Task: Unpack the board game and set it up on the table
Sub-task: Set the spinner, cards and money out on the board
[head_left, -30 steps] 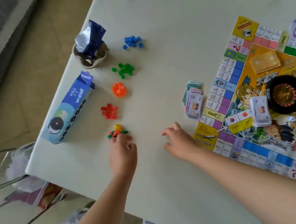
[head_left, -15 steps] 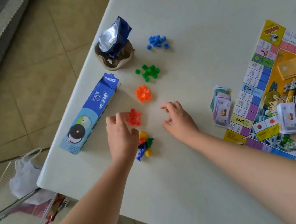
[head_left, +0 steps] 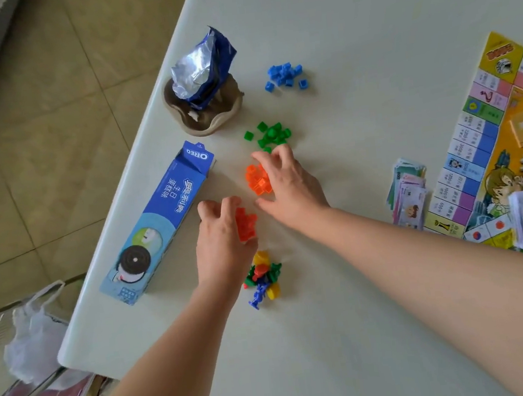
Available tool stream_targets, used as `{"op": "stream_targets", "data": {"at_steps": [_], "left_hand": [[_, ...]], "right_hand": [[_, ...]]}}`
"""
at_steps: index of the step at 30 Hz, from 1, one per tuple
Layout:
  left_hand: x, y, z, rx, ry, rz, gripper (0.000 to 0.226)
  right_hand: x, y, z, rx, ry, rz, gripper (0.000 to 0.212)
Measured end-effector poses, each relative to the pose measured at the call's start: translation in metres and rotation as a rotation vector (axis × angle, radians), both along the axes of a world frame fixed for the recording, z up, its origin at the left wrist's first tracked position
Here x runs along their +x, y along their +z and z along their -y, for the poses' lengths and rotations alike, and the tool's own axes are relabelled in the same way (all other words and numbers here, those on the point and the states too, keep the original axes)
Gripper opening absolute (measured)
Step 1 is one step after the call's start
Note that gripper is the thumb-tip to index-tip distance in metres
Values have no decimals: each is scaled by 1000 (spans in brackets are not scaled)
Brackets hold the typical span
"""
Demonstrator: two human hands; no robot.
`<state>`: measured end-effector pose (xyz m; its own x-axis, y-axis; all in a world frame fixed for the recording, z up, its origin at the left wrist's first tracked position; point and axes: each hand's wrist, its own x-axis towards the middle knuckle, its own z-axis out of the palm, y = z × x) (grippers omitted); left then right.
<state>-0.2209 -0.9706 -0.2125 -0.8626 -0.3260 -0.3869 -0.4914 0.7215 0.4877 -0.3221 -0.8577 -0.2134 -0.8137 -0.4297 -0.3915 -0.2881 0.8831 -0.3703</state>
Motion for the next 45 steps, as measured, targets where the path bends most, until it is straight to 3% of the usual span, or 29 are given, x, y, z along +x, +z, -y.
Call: {"op": "stream_targets", "data": {"at_steps": [2, 6, 9, 13, 20, 25, 29, 36, 41, 45], "left_hand": [[0, 1, 1, -4, -26, -2, 51], [0, 0, 1, -10, -33, 18, 51], [-2, 2, 0, -68, -36, 35, 50], [-14, 6, 0, -159, -42, -77, 42], [-81, 16, -14, -99, -172, -281, 41], [-157, 16, -33, -63, -118, -242, 56], [-201, 7, -39, -154, -72, -130, 65], [-231, -6, -35, -111, -55, -43, 66], [-235, -11, -35, -23, -124, -117, 49], [-236, -12, -36, -30, -114, -138, 42]], "right_hand": [[-2, 0, 3, 20, 45, -15, 72], [-1, -2, 8, 47, 131, -80, 46], [-1, -4, 2, 20, 133, -78, 41], [-1, -3, -18, -35, 133, -30, 48], [-44, 3, -46, -181, -227, -36, 41], [-94, -6, -52, -229, -393, -38, 49], [-120, -13, -49, -317, -469, -33, 53], [-150, -20, -41, -332, -362, 22, 71], [-168, -22, -35, -331, -290, 23, 40], [-168, -21, -39, -329, -278, 13, 31]]}}
